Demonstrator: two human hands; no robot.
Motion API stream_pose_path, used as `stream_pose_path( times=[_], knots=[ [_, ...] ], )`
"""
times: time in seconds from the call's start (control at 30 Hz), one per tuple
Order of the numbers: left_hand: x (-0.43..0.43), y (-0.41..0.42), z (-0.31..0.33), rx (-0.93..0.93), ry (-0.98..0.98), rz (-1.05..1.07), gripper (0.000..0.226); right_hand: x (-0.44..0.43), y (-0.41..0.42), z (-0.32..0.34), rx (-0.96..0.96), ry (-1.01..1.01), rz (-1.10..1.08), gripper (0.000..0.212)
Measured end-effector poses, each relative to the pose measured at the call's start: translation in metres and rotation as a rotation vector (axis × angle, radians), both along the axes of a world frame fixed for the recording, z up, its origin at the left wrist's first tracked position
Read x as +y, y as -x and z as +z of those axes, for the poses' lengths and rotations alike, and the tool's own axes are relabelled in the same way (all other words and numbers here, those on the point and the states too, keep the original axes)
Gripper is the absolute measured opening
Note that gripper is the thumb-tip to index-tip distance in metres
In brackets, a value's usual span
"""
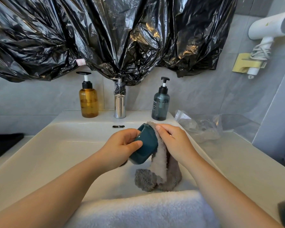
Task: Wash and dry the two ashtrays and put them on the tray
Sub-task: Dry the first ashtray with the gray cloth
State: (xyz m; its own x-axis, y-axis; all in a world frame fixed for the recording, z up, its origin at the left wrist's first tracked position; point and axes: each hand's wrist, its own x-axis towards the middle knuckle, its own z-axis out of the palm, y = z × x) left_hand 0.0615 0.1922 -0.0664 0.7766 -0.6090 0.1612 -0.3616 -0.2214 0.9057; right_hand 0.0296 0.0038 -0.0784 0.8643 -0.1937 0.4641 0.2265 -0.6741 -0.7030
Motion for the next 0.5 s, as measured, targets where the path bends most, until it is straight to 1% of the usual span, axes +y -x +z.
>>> stream_pose_path(
  times=[0.1, 0.17, 0.23, 0.27, 0.33, 0.4, 0.5],
  knots=[
    [0.0005, -0.0005, 0.0010, -0.003, 0.005, -0.014, 0.017, -0.0025, 0.0076, -0.0012, -0.083, 0.016, 0.036, 0.027],
    [0.0000, -0.0005, 0.0014, -0.027, -0.017, -0.012, 0.016, -0.0002, 0.0085, 0.0013, -0.150, 0.095, 0.056, 0.028],
    [-0.0001, -0.0003, 0.0016, -0.064, -0.050, 0.003, 0.016, 0.0035, 0.0058, 0.0027, -0.155, 0.193, 0.059, 0.032],
    [0.0001, -0.0003, 0.0014, -0.076, -0.062, 0.011, 0.015, 0.0049, 0.0044, 0.0036, -0.142, 0.207, 0.063, 0.033],
    [0.0007, 0.0003, 0.0011, -0.097, -0.085, 0.016, 0.016, 0.0060, 0.0022, 0.0042, -0.098, 0.190, 0.055, 0.033],
    [0.0008, 0.0009, 0.0012, -0.104, -0.103, 0.015, 0.016, 0.0057, 0.0021, 0.0049, -0.047, 0.122, 0.045, 0.032],
    [0.0005, 0.0004, 0.0022, -0.065, -0.065, 0.009, 0.016, -0.0004, 0.0023, 0.0019, -0.017, 0.019, -0.004, 0.030]
  ],
)
